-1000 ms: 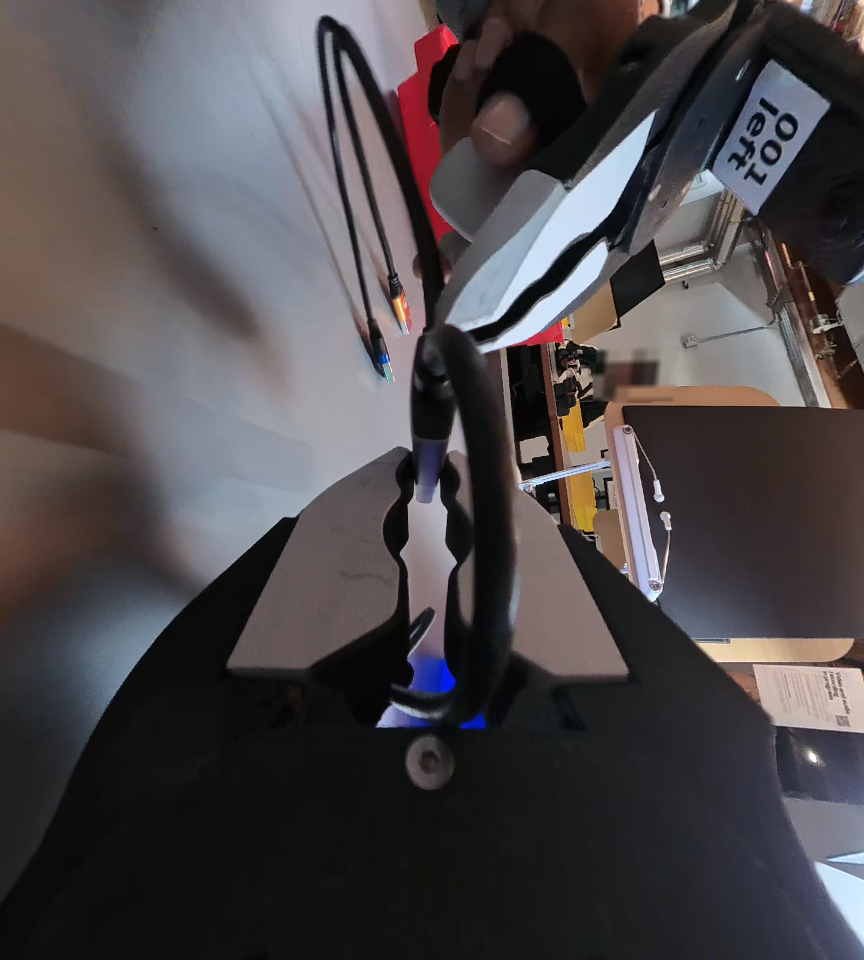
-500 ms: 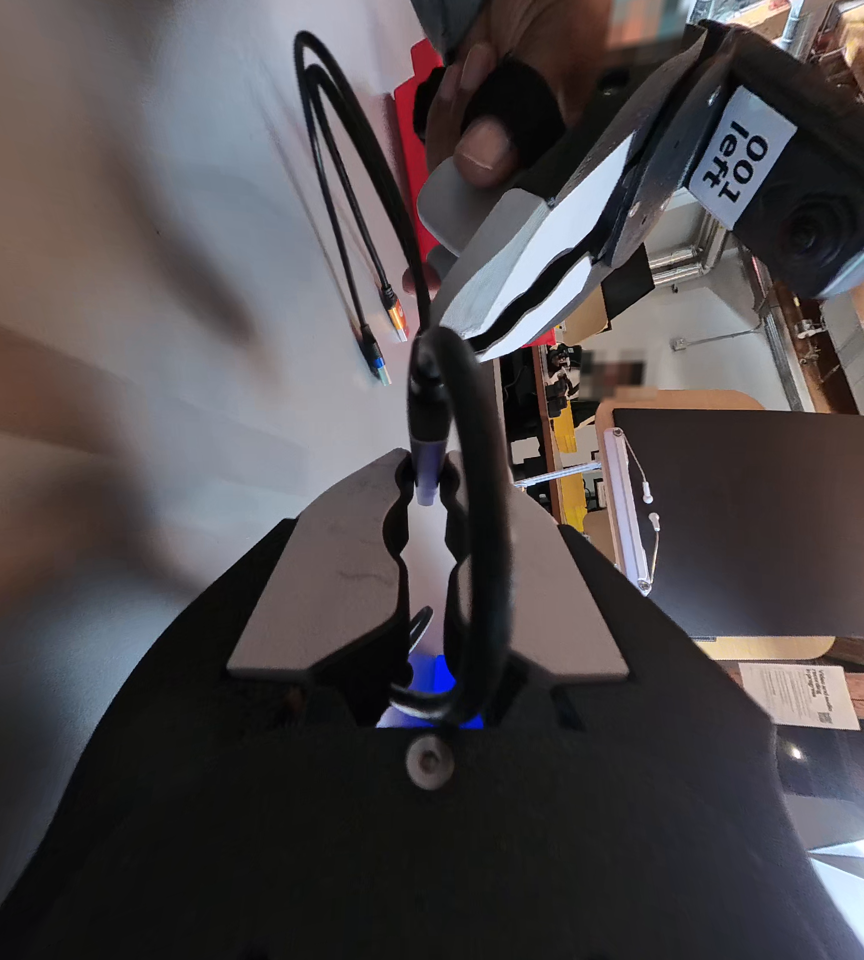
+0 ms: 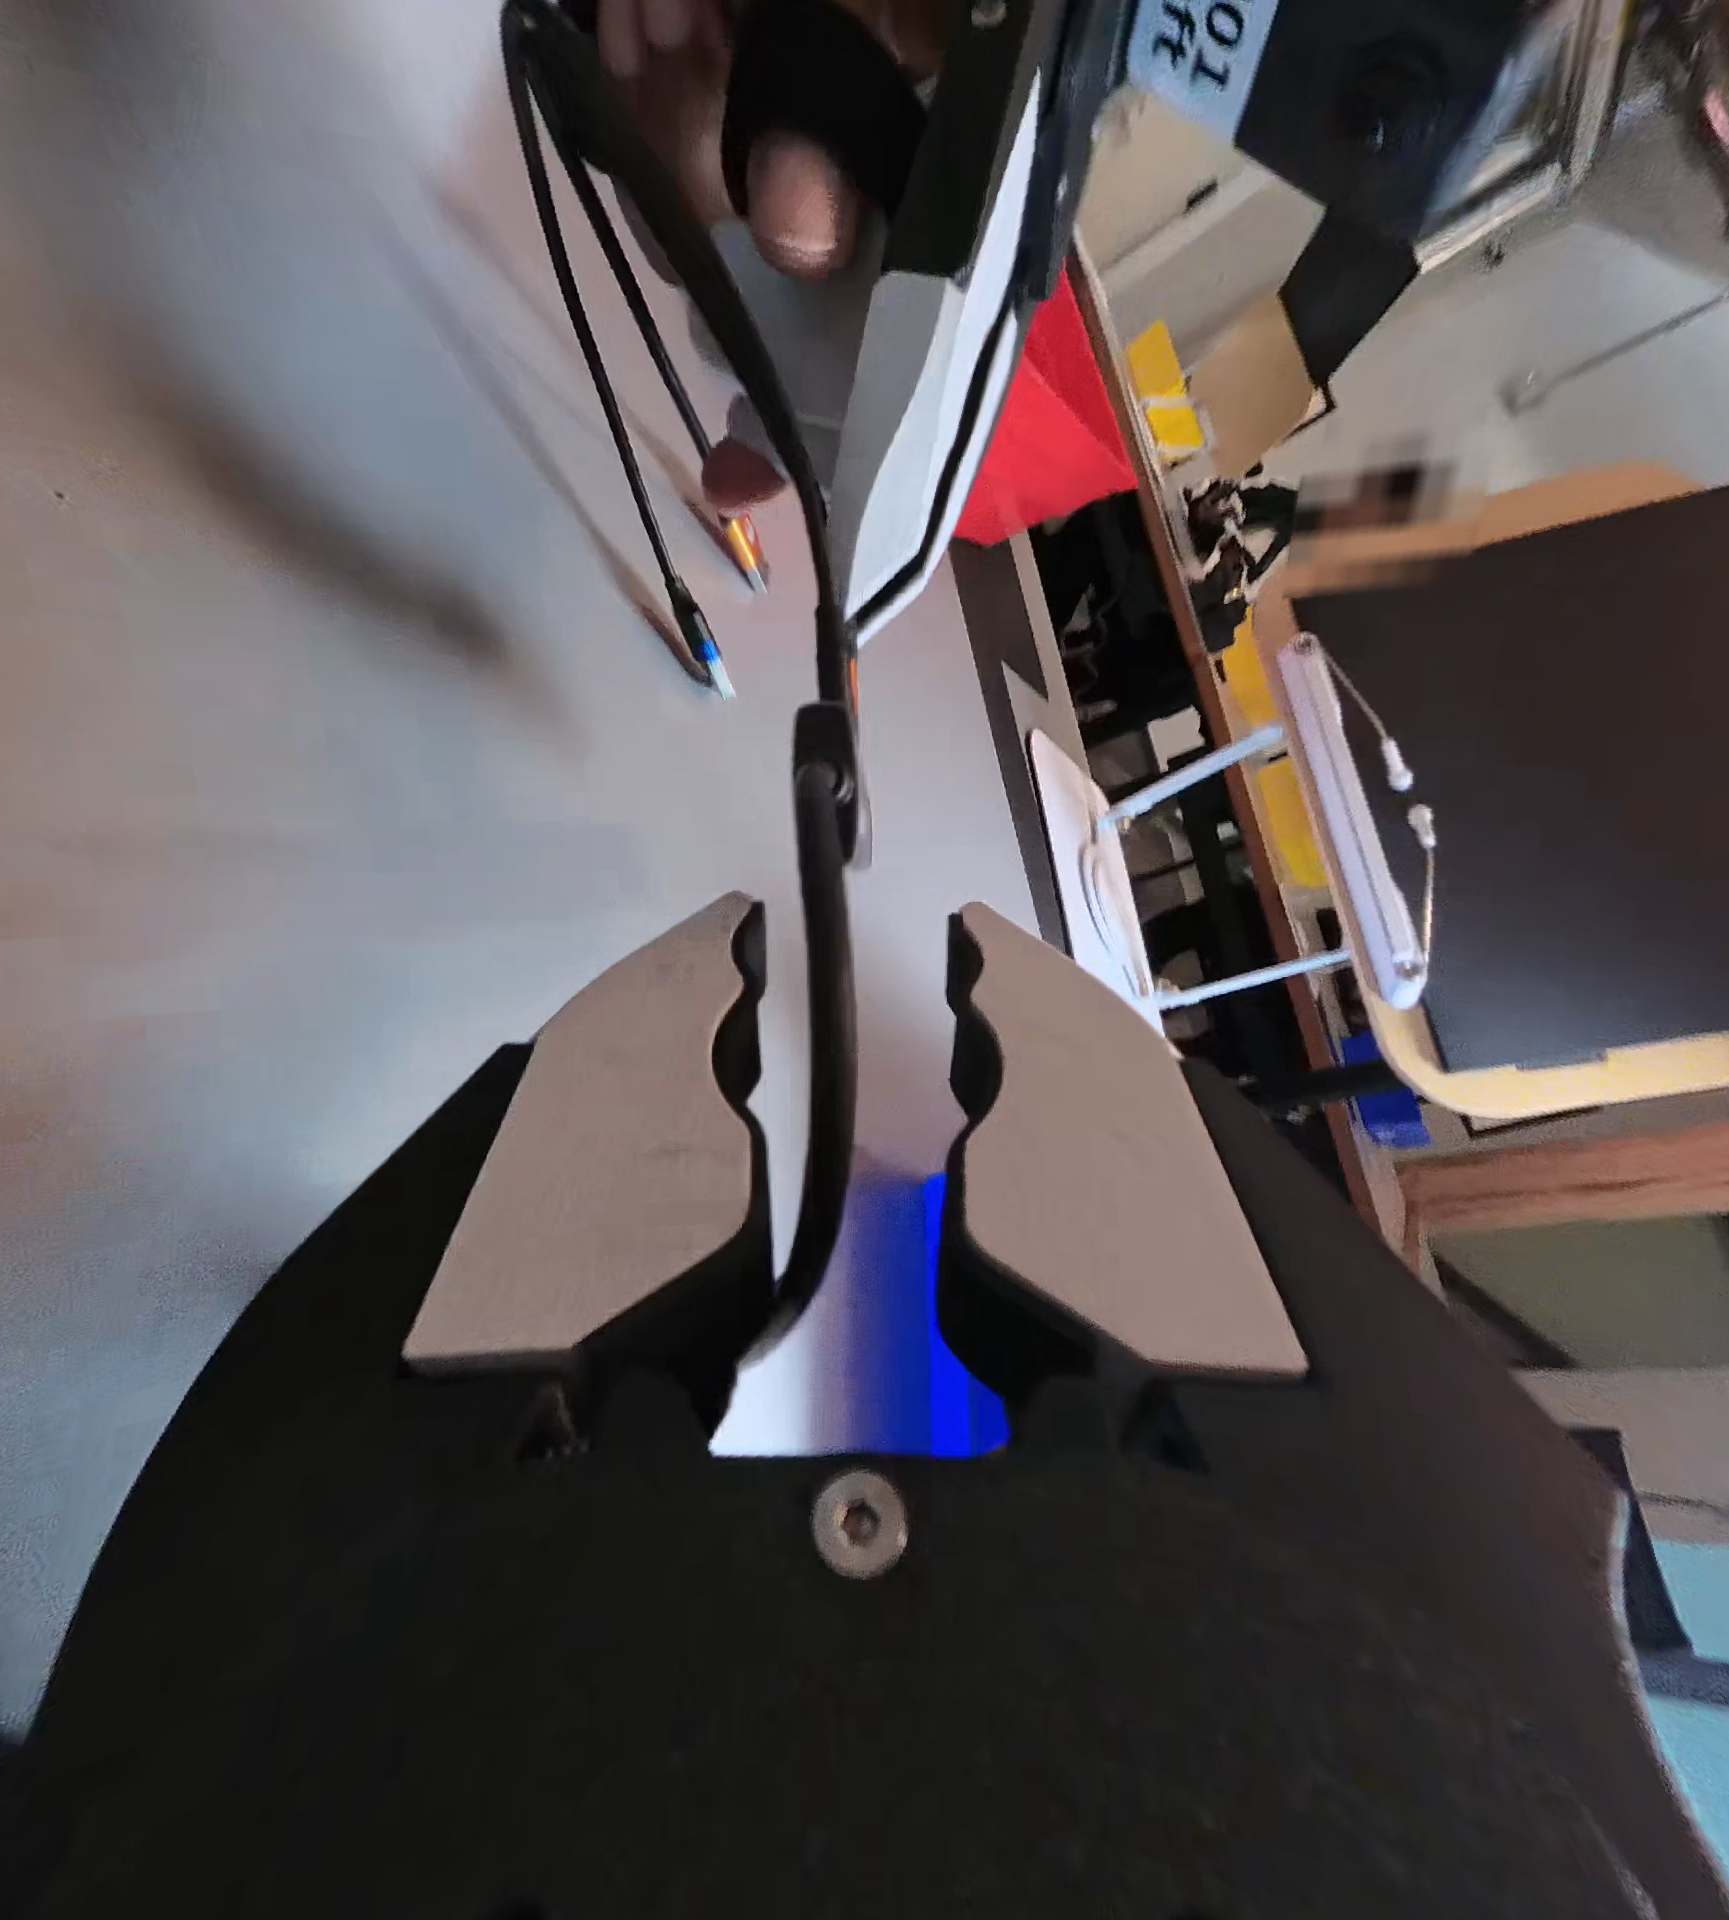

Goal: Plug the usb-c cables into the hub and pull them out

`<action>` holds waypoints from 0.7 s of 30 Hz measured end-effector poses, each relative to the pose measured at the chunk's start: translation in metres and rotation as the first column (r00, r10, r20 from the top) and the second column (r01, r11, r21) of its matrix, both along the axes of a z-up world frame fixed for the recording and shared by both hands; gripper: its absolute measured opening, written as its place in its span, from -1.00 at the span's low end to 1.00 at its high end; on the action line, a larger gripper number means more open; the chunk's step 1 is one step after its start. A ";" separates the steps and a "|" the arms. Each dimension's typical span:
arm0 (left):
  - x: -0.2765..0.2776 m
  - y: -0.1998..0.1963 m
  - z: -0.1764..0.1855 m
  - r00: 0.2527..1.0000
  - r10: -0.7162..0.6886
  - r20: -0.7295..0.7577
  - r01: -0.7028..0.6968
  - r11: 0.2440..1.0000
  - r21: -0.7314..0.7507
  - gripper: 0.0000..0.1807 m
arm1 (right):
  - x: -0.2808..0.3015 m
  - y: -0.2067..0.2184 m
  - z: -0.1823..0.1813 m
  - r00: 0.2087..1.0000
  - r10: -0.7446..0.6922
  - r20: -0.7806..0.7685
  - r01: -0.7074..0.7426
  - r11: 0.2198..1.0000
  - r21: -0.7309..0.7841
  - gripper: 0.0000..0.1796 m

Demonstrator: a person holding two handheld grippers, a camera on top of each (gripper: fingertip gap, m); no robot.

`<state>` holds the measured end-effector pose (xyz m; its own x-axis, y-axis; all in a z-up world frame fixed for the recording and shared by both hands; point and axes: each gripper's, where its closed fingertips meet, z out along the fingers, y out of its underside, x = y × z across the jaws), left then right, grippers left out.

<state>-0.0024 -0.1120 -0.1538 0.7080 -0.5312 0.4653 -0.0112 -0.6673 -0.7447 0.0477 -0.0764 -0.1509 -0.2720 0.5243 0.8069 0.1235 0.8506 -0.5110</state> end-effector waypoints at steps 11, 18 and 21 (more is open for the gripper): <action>-0.010 0.011 0.029 0.984 0.147 0.104 -0.154 0.986 0.063 -0.92 | -0.004 -0.005 0.025 0.983 -0.182 -0.002 0.182 0.981 0.069 -0.73; -0.016 0.000 0.054 0.981 0.187 0.052 -0.194 0.953 0.233 -0.73 | -0.001 -0.005 0.050 0.987 -0.132 0.090 0.119 0.983 0.141 -0.90; -0.028 -0.017 0.078 0.975 0.223 -0.015 -0.200 0.902 0.382 -0.70 | 0.013 0.018 0.084 0.975 -0.151 0.163 0.141 0.987 0.073 -0.90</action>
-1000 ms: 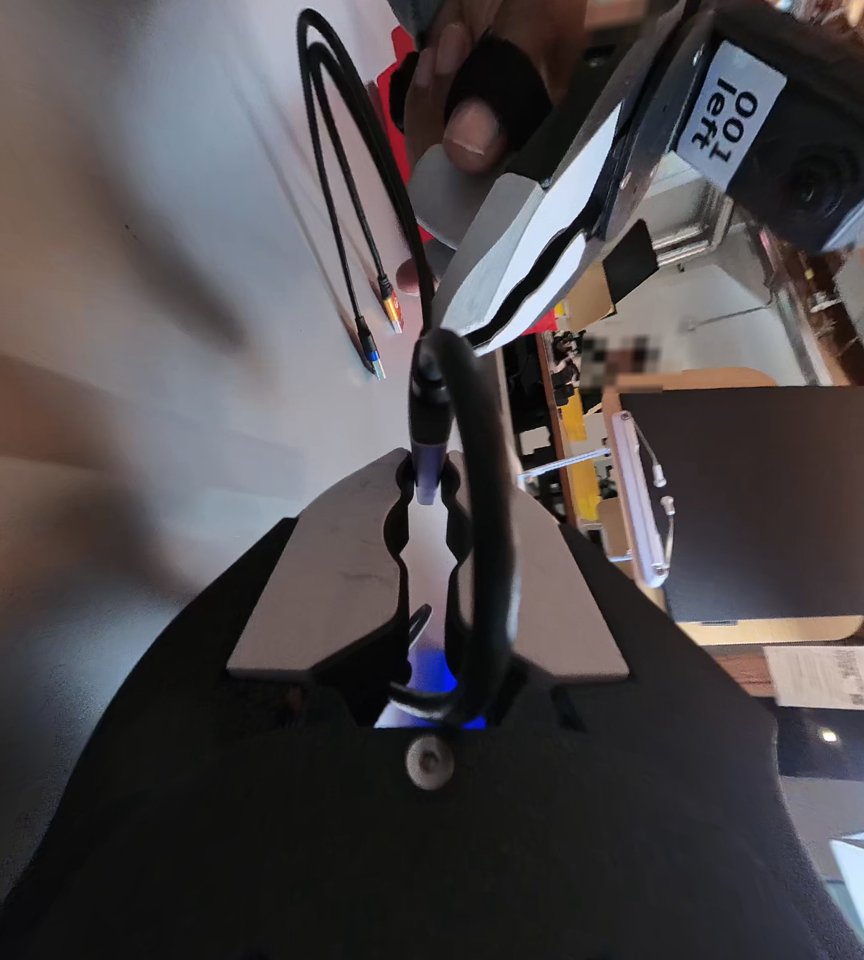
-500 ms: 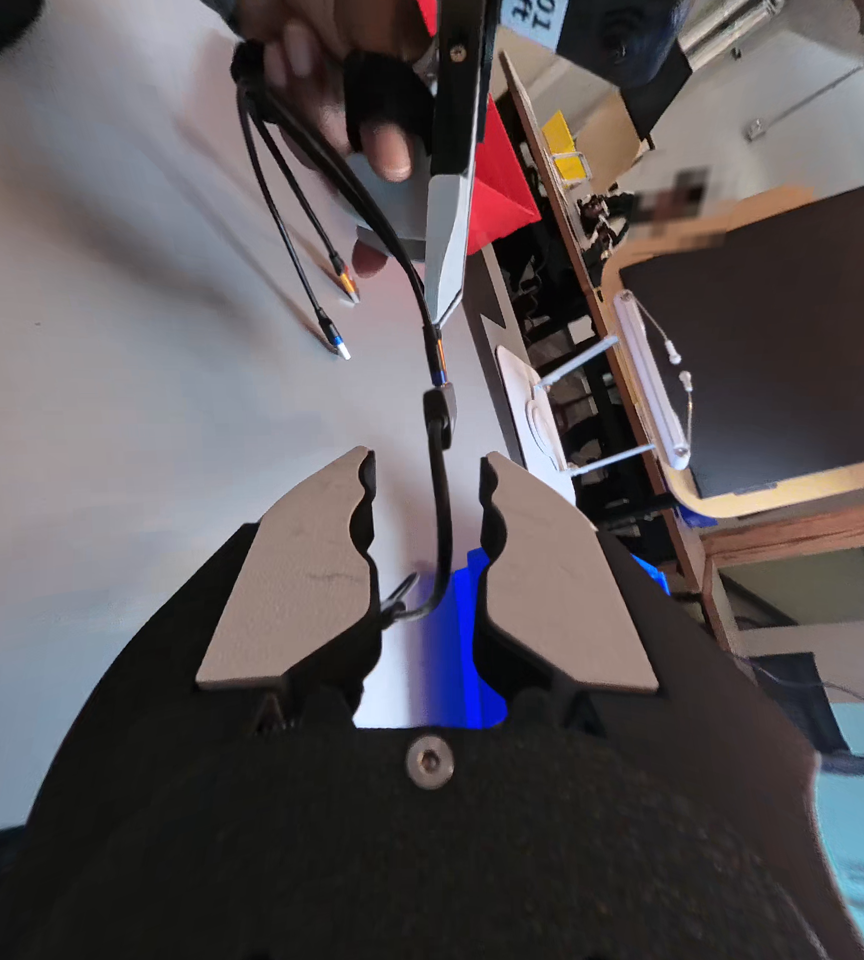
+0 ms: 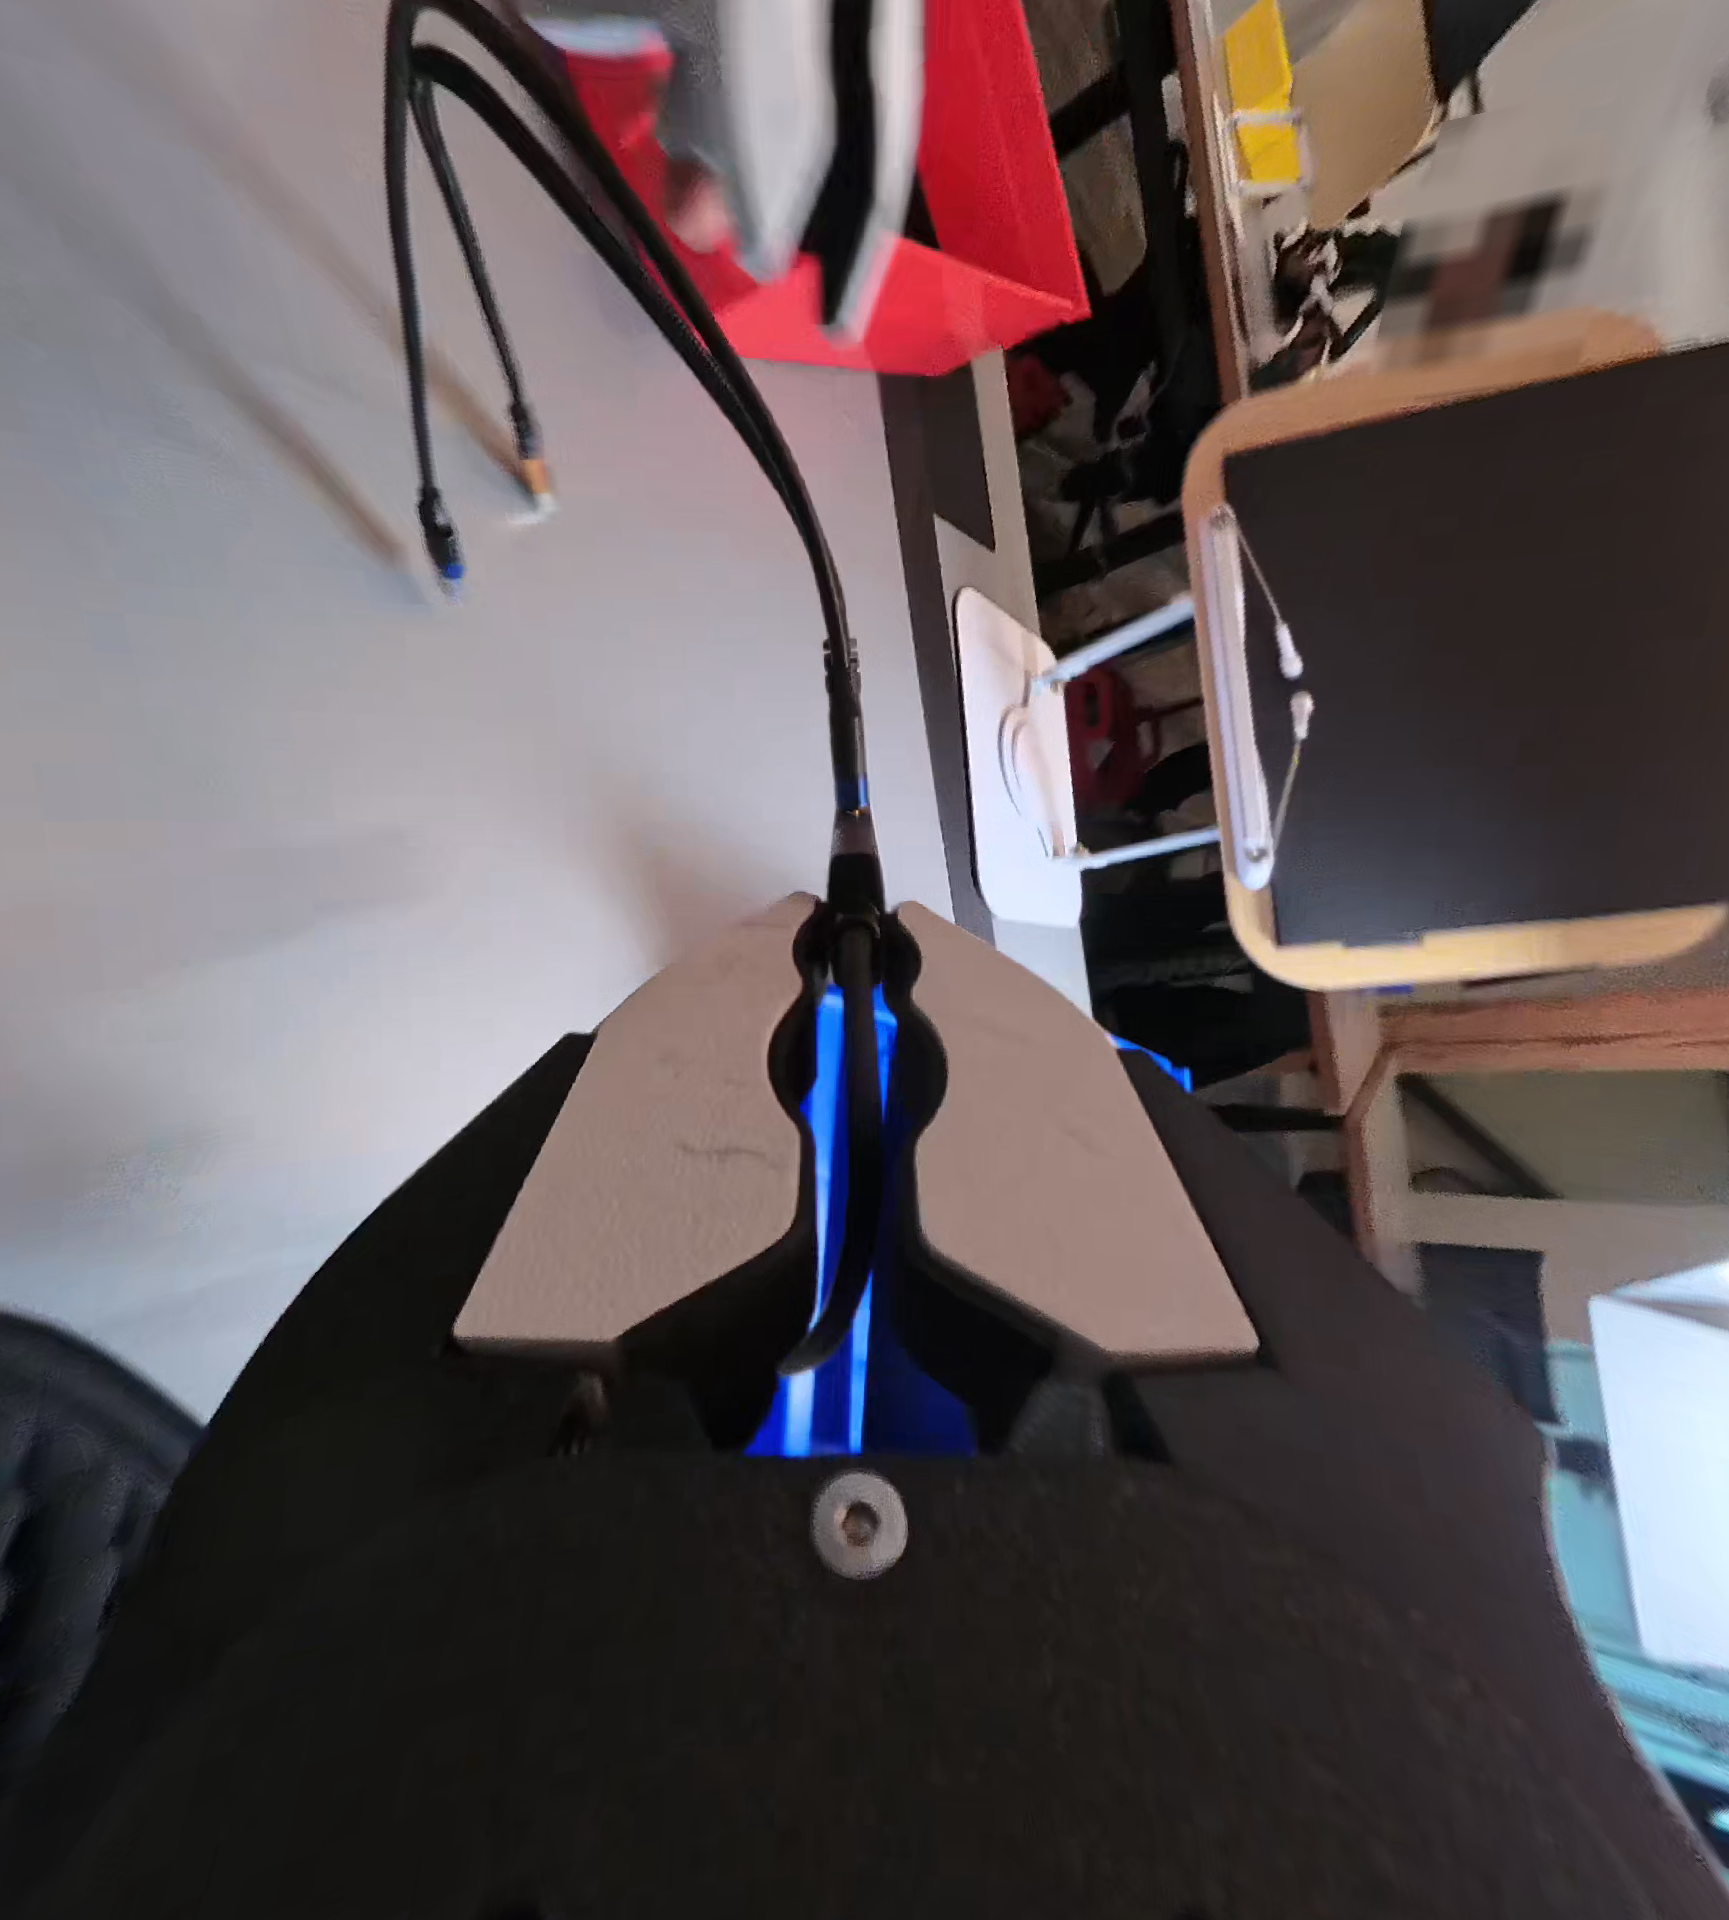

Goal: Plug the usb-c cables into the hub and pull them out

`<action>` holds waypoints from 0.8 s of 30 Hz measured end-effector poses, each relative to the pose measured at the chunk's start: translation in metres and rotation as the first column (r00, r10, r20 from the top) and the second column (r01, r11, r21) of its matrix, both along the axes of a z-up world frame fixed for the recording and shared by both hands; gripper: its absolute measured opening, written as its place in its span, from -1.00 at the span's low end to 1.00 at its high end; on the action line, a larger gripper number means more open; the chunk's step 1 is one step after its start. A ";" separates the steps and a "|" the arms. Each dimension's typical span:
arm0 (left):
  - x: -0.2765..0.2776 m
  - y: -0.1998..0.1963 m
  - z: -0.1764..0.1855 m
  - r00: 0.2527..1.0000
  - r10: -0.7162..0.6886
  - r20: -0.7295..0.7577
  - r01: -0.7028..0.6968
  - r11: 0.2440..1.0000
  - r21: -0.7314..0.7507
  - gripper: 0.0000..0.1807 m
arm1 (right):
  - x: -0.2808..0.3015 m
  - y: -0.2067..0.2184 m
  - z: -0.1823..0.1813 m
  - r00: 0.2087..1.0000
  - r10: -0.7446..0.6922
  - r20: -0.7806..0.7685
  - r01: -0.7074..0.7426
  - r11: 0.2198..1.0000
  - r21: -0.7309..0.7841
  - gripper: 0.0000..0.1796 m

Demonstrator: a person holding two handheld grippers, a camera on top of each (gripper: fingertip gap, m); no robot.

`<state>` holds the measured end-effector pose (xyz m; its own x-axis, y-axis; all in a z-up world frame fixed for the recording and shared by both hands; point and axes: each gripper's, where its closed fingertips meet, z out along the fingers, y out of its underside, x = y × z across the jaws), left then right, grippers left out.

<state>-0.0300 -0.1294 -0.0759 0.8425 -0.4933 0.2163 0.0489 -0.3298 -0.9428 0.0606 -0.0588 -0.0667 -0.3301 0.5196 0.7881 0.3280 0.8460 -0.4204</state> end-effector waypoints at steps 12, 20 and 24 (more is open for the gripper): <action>-0.055 -0.062 -0.057 0.969 0.203 -0.144 -0.206 0.979 -0.006 -0.80 | 0.037 0.185 0.161 0.848 -0.523 0.087 0.516 0.852 0.092 -0.90; -0.059 -0.055 -0.070 0.943 0.282 -0.178 -0.283 0.959 0.018 -0.70 | -0.006 0.276 0.071 0.673 -0.676 0.300 0.594 0.736 0.324 -0.90; -0.061 -0.054 -0.082 0.943 0.285 -0.169 -0.291 0.957 -0.013 -0.68 | -0.051 0.288 0.025 0.691 -0.608 0.391 0.587 0.787 0.188 -0.90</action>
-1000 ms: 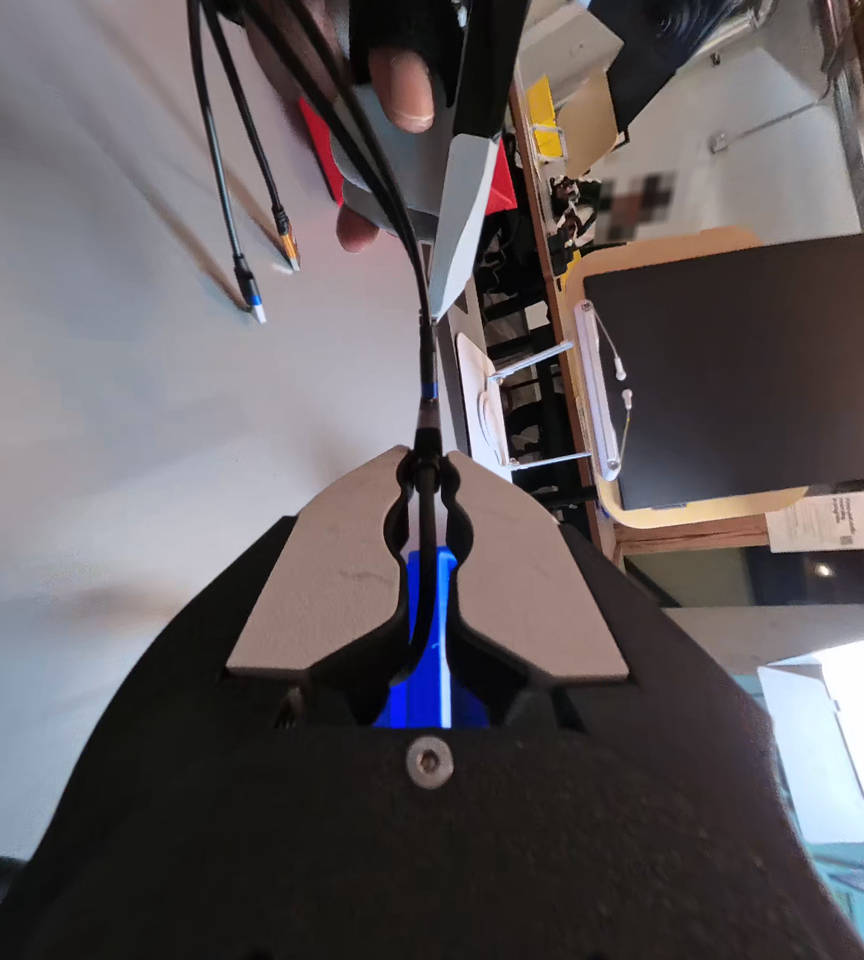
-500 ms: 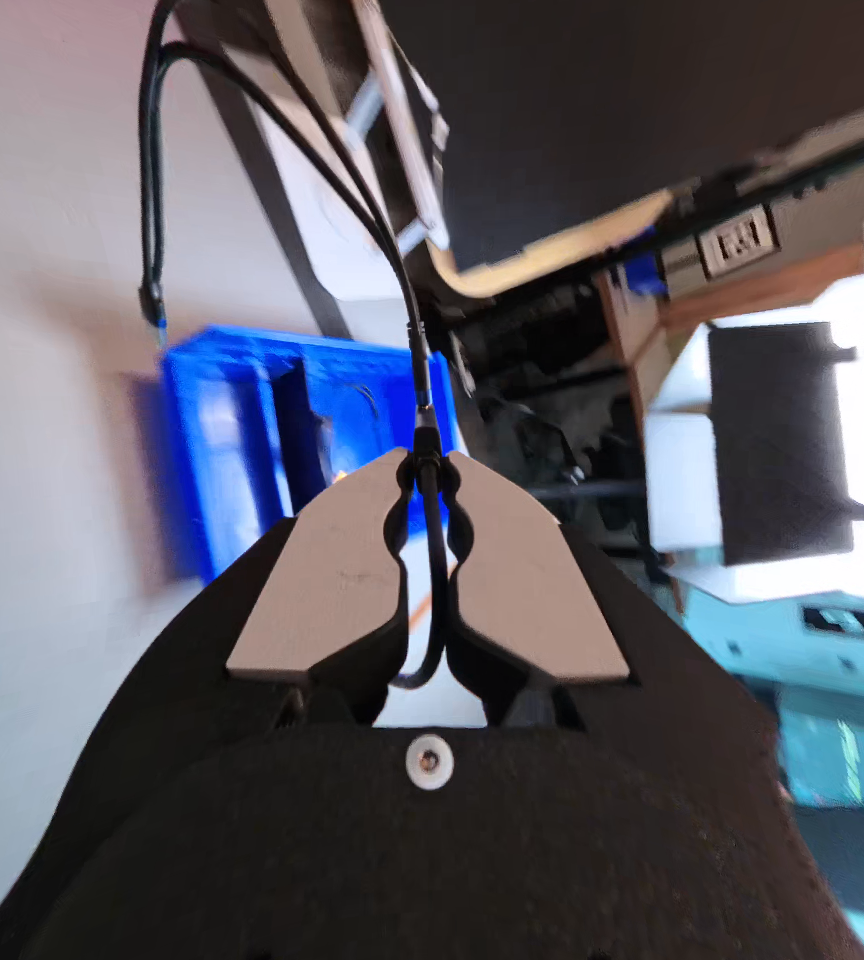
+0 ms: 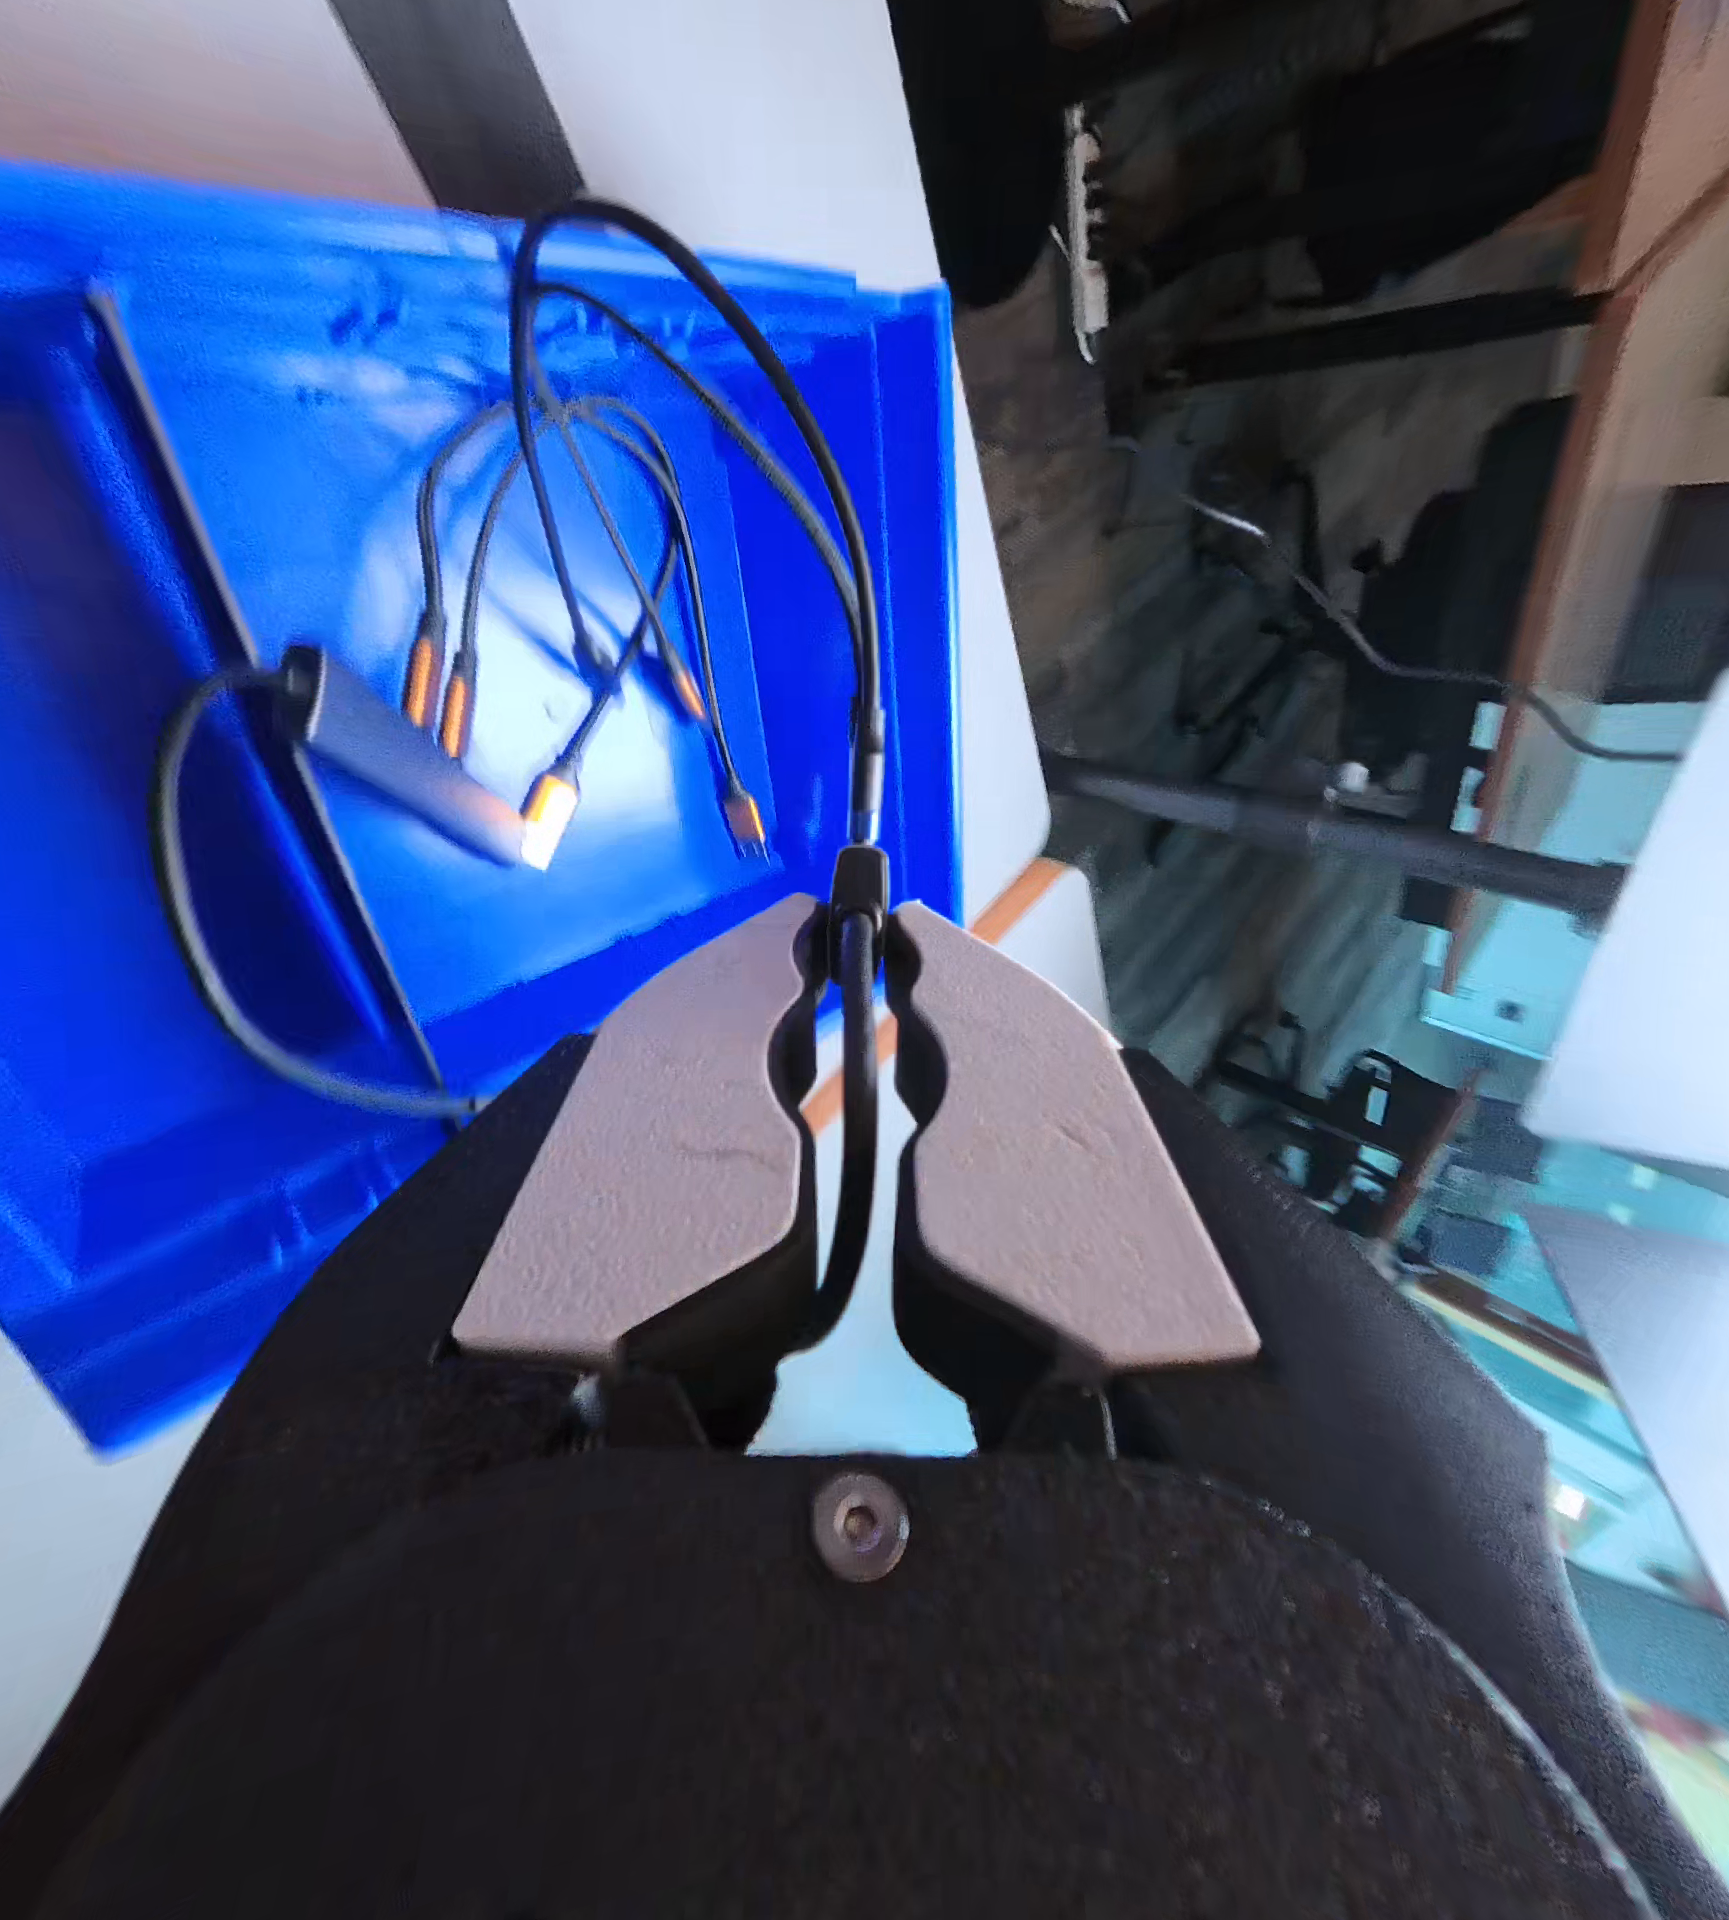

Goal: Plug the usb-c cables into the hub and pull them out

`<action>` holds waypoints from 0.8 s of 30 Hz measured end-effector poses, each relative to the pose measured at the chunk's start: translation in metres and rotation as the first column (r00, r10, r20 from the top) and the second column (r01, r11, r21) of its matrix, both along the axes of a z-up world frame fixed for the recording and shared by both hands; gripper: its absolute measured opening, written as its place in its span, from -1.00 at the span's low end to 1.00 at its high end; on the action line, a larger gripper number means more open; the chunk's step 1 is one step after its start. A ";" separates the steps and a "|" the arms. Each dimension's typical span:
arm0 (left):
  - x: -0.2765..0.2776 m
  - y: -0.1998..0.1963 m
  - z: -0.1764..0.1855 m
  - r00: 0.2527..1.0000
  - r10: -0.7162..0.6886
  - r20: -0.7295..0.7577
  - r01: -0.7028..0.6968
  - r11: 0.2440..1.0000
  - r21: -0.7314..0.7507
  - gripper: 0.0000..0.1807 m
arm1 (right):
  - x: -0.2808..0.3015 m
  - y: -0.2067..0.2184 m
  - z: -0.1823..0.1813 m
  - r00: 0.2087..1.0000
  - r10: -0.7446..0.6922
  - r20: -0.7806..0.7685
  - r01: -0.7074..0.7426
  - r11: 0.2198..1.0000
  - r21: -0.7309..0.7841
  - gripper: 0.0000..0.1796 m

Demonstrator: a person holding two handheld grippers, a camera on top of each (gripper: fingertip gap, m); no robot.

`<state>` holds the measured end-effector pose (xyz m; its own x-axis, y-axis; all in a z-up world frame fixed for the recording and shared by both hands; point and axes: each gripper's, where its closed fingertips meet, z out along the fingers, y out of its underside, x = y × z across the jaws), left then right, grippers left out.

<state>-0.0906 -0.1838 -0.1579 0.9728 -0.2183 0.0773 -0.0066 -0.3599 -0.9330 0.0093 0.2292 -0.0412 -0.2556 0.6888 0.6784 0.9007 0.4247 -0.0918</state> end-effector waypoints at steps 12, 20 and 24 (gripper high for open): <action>-0.002 0.002 -0.010 1.000 0.014 -0.015 -0.014 1.000 -0.015 -0.66 | -0.018 0.029 -0.115 0.989 -0.119 -0.085 0.076 0.912 -0.402 -0.76; -0.009 0.004 -0.014 0.999 0.049 0.000 -0.049 0.998 -0.027 -0.60 | -0.002 0.008 -0.032 0.915 -0.141 -0.377 -0.087 0.846 -0.526 -0.40; -0.015 0.003 -0.009 0.997 0.083 -0.009 -0.083 0.997 -0.006 -0.59 | 0.013 -0.013 0.026 0.792 -0.102 -0.602 -0.167 0.912 -0.375 -0.42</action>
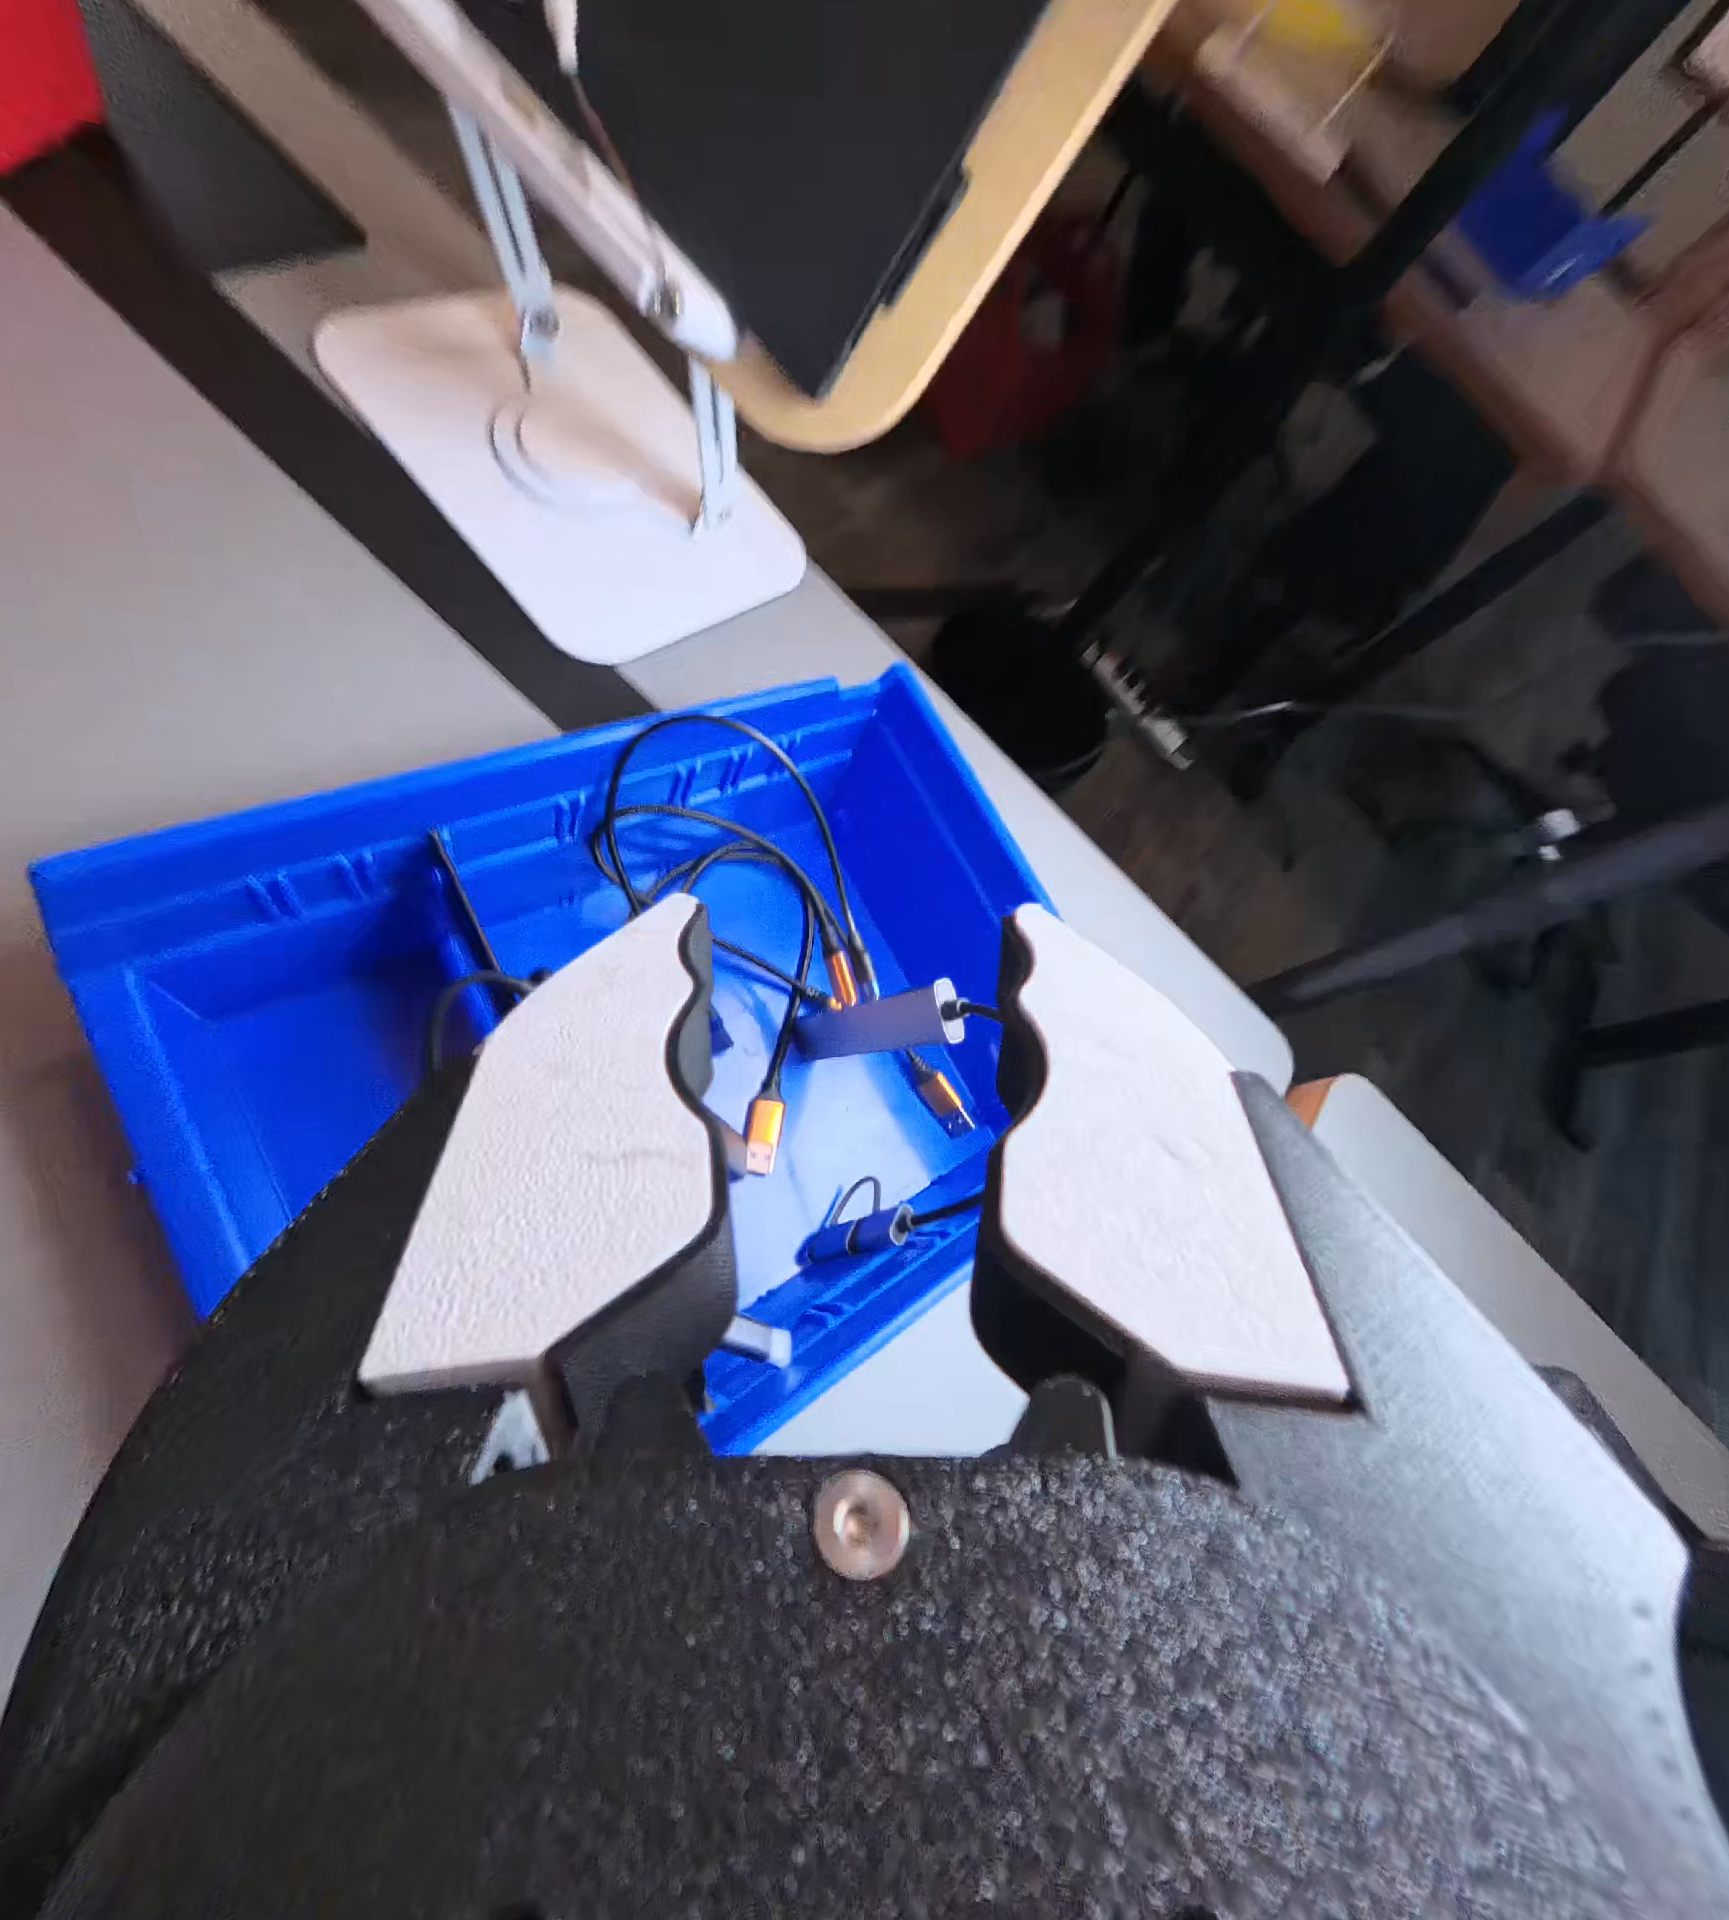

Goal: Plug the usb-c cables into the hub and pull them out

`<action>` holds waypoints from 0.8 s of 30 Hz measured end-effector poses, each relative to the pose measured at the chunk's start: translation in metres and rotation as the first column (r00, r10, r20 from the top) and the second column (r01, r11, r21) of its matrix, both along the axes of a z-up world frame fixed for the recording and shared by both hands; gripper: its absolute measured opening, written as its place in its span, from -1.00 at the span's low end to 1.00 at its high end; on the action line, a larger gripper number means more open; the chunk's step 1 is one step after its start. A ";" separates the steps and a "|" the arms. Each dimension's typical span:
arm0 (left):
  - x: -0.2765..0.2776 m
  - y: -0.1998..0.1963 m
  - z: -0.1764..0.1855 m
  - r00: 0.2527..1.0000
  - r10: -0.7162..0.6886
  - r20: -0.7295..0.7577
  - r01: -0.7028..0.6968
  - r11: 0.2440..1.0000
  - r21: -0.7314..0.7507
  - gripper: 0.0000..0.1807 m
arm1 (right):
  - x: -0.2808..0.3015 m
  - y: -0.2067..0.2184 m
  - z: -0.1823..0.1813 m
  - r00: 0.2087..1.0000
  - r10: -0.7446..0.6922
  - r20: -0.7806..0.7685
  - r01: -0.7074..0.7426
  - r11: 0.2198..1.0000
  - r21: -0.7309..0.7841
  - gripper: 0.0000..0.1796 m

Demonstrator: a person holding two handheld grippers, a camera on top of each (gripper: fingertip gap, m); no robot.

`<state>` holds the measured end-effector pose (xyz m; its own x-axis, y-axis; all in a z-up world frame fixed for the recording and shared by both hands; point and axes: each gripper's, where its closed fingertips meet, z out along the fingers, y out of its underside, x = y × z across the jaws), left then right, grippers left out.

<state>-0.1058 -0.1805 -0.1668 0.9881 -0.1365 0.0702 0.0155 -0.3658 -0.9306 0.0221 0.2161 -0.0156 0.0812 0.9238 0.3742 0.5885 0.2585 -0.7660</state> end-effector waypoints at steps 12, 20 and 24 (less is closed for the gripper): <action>-0.089 -0.032 0.016 0.946 0.184 -0.266 -0.231 0.960 -0.157 -0.47 | 0.057 -0.151 -0.126 0.921 0.206 0.332 -0.219 0.976 0.003 -0.45; -0.142 -0.043 -0.052 0.924 0.014 -0.381 -0.251 0.776 -0.579 -0.25 | 0.032 -0.129 -0.198 0.816 0.154 0.557 -0.225 0.972 0.062 -0.46; -0.146 -0.030 -0.062 0.909 -0.054 -0.413 -0.230 0.761 -0.607 -0.63 | 0.018 -0.129 -0.207 0.774 0.148 0.616 -0.302 0.941 0.153 -0.68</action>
<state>-0.2520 -0.2104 -0.2290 0.9542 -0.1119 -0.2774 -0.2244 -0.8810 -0.4165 0.0396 0.0871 -0.2227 -0.4247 0.7674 0.4804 0.8039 0.5637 -0.1897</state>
